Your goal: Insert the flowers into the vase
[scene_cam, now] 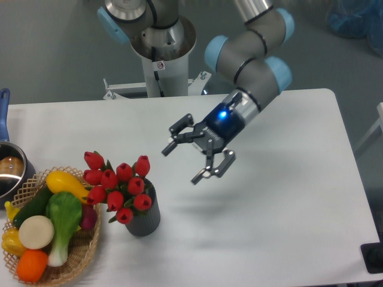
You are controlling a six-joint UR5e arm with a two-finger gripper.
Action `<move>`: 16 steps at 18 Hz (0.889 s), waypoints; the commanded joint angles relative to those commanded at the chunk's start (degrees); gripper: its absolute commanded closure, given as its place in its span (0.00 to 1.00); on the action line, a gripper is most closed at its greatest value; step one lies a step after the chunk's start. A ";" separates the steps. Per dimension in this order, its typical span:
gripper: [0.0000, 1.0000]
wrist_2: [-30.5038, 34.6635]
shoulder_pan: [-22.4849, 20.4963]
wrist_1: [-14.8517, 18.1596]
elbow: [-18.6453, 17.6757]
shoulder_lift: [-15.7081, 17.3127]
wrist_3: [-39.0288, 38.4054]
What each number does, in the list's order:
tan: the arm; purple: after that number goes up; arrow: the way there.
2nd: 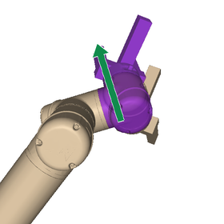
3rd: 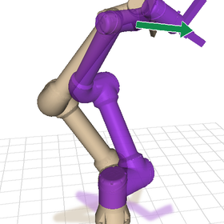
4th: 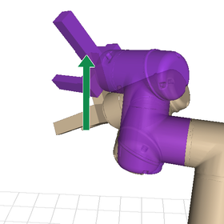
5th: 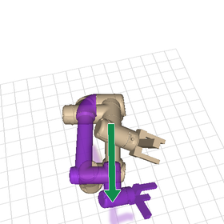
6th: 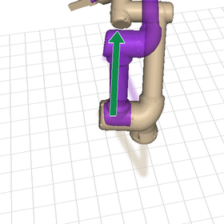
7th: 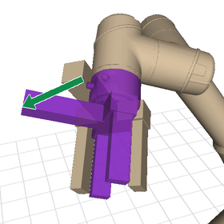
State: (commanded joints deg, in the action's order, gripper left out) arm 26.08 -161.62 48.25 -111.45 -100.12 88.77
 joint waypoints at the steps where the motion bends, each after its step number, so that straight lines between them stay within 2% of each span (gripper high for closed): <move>1: 0.00 2.29 -1.41 0.00 0.18 0.71 0.00; 7: 0.00 18.62 -7.30 0.44 0.79 6.95 -0.79; 11: 0.00 32.86 -7.66 0.88 4.74 7.57 -8.86; 14: 0.00 40.87 -7.84 2.80 5.89 10.02 -9.06; 16: 0.00 45.62 -7.92 5.35 6.24 11.78 -6.70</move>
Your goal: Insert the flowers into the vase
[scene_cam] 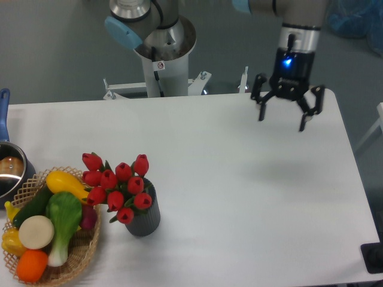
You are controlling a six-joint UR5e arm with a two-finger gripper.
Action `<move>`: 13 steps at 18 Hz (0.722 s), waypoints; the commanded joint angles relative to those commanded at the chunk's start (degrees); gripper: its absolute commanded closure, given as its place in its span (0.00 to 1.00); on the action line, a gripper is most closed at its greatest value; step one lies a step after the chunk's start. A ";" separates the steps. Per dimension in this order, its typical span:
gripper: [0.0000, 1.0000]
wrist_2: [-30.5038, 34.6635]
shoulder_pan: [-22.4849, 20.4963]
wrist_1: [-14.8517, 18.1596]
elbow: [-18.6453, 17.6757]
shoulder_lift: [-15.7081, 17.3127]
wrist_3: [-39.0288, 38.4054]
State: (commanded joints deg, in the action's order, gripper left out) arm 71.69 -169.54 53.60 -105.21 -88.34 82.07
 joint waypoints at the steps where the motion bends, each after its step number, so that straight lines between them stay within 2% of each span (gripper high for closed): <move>1: 0.00 2.46 -0.09 1.14 0.35 0.53 3.68; 4: 0.00 9.59 -0.70 7.28 2.63 1.41 11.25; 9: 0.00 10.66 -5.88 20.91 9.92 1.24 24.42; 11: 0.00 10.66 -7.64 23.65 11.25 1.15 28.74; 13: 0.00 10.66 -8.44 24.18 11.25 1.24 30.34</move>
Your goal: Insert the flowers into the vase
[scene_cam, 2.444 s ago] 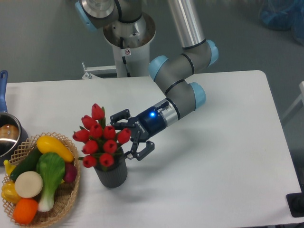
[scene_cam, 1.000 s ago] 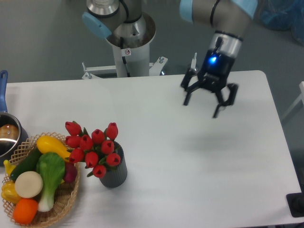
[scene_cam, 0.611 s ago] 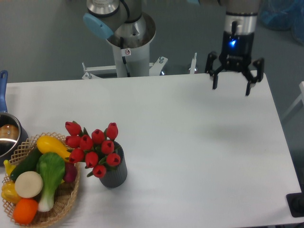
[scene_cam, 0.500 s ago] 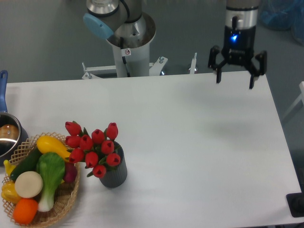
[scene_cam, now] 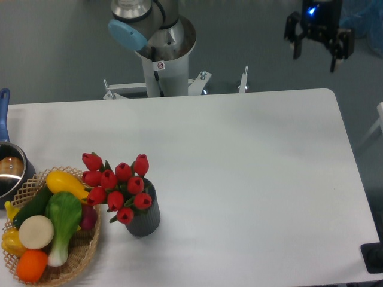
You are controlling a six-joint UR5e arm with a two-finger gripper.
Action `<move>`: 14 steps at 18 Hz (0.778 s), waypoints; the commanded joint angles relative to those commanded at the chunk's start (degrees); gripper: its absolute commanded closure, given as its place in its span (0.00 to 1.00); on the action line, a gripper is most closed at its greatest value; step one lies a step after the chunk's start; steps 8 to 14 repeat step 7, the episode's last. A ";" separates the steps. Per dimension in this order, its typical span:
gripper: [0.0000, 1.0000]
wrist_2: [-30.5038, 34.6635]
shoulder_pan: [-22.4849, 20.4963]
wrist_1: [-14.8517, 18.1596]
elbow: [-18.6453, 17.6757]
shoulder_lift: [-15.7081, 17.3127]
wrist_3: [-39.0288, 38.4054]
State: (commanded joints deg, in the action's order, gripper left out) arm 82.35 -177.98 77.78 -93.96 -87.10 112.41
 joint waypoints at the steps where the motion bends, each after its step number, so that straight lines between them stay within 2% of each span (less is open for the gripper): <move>1: 0.00 0.00 0.00 0.00 -0.09 0.00 0.09; 14: 0.00 -0.35 0.00 -0.09 0.00 0.09 0.00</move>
